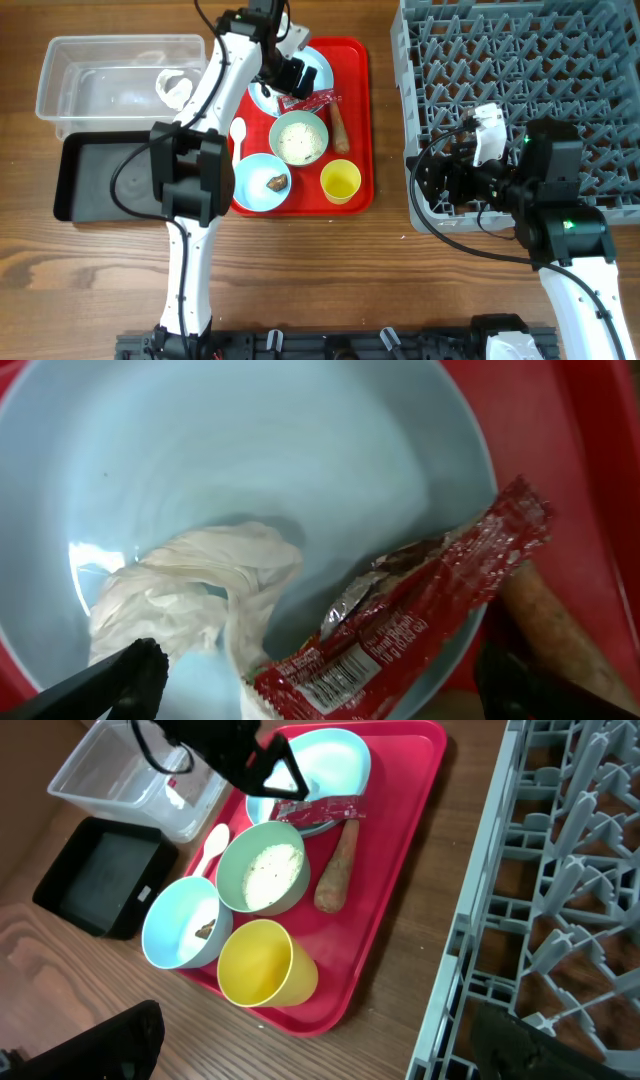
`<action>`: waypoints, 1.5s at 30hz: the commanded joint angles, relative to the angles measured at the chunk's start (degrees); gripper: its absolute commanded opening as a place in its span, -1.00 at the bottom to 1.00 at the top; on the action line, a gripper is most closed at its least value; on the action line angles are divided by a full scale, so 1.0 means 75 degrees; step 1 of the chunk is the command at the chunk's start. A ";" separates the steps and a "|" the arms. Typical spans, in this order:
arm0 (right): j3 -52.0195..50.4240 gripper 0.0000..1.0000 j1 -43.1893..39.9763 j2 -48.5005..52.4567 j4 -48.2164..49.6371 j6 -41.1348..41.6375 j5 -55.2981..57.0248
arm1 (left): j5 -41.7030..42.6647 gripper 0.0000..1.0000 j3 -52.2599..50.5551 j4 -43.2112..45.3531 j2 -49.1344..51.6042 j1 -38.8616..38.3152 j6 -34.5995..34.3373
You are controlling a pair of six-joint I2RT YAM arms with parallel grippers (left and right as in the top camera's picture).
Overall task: Sort waste into correct bins and load items into the dishwasher rack
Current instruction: 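Grasp the red wrapper on the plate with the left gripper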
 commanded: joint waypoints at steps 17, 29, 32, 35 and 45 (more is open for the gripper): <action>0.0172 0.99 0.0009 0.0050 -0.0003 -0.0076 -0.0099 | -0.0015 0.59 0.0009 0.0160 0.1052 -0.0044 0.0169; 0.0172 0.99 0.0009 0.0050 -0.0006 -0.0073 -0.0099 | -0.0012 -0.92 0.0009 0.0140 0.1046 -0.0044 -0.0883; 0.0172 0.99 0.0009 0.0050 -0.0006 -0.0073 -0.0099 | -0.0015 -0.92 0.0026 0.0117 0.0941 -0.0029 -0.1253; 0.0172 0.99 0.0009 0.0050 -0.0012 -0.0076 -0.0099 | -0.0012 -0.92 0.0032 0.0105 0.0565 0.0009 -0.1574; 0.0172 0.99 0.0009 0.0050 -0.0009 -0.0070 -0.0102 | -0.0017 -0.92 0.0032 0.0044 -0.1177 0.0373 -0.2104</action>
